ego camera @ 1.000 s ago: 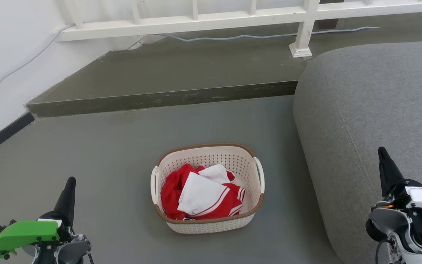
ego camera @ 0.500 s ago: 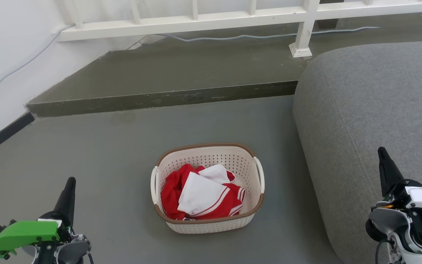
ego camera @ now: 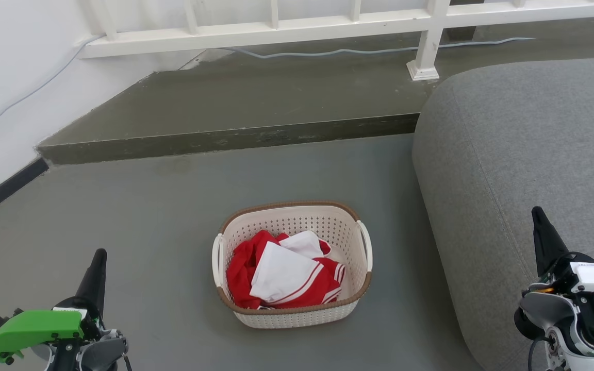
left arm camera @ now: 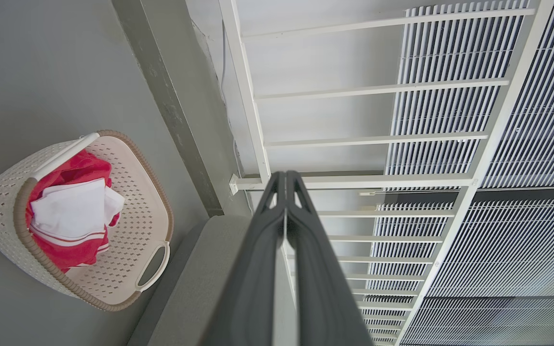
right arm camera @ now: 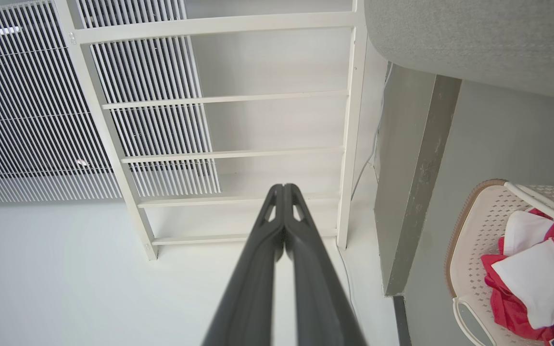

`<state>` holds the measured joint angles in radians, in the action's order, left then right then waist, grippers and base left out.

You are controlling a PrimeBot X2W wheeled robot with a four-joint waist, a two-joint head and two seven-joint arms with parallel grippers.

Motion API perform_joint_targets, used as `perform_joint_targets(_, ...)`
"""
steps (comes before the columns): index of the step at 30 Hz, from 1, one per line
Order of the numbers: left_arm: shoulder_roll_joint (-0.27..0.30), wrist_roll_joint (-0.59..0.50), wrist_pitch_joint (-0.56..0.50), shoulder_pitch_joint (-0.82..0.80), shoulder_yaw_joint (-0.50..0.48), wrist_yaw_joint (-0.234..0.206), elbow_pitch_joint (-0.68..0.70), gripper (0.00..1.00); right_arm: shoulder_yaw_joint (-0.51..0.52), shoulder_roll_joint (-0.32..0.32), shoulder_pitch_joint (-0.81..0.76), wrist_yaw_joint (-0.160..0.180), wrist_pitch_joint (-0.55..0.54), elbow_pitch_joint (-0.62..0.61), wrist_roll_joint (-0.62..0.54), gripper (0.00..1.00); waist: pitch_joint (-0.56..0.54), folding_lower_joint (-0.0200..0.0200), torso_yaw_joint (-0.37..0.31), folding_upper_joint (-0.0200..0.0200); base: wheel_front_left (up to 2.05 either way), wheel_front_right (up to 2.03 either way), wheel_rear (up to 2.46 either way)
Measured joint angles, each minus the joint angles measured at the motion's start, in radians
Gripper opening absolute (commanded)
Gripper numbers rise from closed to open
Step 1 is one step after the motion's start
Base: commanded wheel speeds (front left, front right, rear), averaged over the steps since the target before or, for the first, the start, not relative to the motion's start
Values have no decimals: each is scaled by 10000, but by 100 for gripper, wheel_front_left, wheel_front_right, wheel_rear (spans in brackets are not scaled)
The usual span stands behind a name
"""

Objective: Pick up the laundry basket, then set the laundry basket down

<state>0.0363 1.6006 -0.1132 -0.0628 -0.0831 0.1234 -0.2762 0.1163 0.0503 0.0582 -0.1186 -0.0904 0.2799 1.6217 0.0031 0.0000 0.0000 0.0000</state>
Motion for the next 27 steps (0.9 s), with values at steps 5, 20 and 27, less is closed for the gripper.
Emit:
perform_joint_targets(5,0,0,0,0,0,0,0,0,2,0,0,0,-2,0,0,0,0,0,0,0,0,0,0)
perform_joint_targets(20,0,0,0,0,0,0,2,0,13,-4,0,0,-33,0,0,0,0,0,0,0,0,0,0)
perform_joint_targets(27,0,0,0,0,0,0,2,0,15,-6,0,0,-33,0,0,0,0,0,0,0,0,0,0)
